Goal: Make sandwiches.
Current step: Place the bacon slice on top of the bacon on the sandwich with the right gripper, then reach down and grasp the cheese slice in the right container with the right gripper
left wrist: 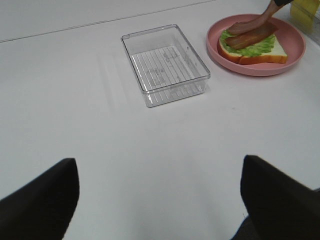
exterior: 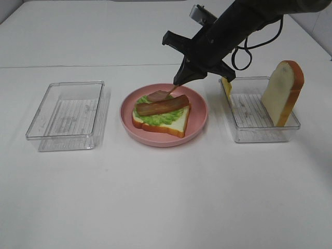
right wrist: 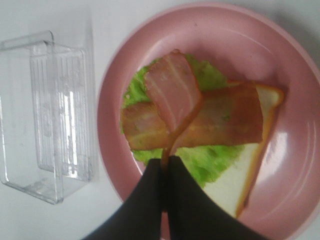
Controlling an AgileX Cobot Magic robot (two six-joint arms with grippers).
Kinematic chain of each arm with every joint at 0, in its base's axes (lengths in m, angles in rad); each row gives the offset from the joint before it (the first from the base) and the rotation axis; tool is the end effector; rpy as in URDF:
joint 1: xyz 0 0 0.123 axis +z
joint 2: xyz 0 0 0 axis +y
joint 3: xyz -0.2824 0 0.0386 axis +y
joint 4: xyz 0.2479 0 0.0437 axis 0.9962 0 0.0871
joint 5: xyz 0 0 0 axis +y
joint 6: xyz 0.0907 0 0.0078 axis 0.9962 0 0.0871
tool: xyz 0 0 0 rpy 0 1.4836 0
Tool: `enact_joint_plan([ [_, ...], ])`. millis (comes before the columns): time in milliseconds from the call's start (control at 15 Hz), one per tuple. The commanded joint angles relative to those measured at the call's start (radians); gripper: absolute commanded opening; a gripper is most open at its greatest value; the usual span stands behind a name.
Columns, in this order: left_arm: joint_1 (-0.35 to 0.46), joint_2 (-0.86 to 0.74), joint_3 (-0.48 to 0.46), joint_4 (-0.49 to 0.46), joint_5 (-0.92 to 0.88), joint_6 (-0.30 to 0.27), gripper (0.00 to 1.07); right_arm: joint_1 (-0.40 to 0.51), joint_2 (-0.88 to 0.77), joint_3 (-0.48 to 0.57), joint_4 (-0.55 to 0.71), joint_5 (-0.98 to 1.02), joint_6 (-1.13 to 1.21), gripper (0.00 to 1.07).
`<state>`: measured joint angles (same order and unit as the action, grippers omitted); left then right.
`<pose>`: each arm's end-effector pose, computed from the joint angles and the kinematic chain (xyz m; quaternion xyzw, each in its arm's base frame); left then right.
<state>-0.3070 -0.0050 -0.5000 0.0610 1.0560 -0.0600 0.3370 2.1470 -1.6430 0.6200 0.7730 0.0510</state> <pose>-0.0038 0.0063 0.2777 0.1036 0.8440 -0.0659 0.5222 0.4247 0.1880 0.1836 0.0390 0.9504 0.2806 0.1286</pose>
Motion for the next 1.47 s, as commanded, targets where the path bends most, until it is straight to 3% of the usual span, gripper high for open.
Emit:
enact_joint_plan([
  [67,-0.004,-0.010,0.001,-0.001,-0.009,0.001,0.84,-0.001,-0.008,-0.006,-0.032,0.030,0.014,0.00],
  [267,-0.004,-0.010,0.001,-0.001,-0.009,0.001,0.84,-0.001,-0.008,-0.006,-0.042,0.069,0.015,0.11],
  [533,-0.004,-0.010,0.001,-0.001,-0.009,0.001,0.84,-0.001,-0.008,-0.006,-0.051,0.129,0.011,0.57],
  [600,-0.004,-0.010,0.001,-0.001,-0.009,0.001,0.84,-0.001,-0.009,-0.006,-0.058,0.142,0.006,0.64],
  [867,-0.004,-0.010,0.001,-0.001,-0.009,0.001,0.84,-0.001,-0.026,-0.006,-0.124,0.184,0.004,0.67],
  [1133,-0.004,-0.010,0.001,-0.001,-0.009,0.001,0.84,-0.003,-0.098,-0.015,-0.360,0.194,0.054,0.67],
  [1200,-0.004,-0.010,0.001,-0.001,-0.009,0.001,0.84,-0.012,-0.092,-0.070,-0.432,0.264,0.068,0.67],
  [1467,-0.004,-0.010,0.001,-0.001,-0.009,0.001,0.84,-0.085,-0.085,-0.201,-0.444,0.300,0.068,0.67],
])
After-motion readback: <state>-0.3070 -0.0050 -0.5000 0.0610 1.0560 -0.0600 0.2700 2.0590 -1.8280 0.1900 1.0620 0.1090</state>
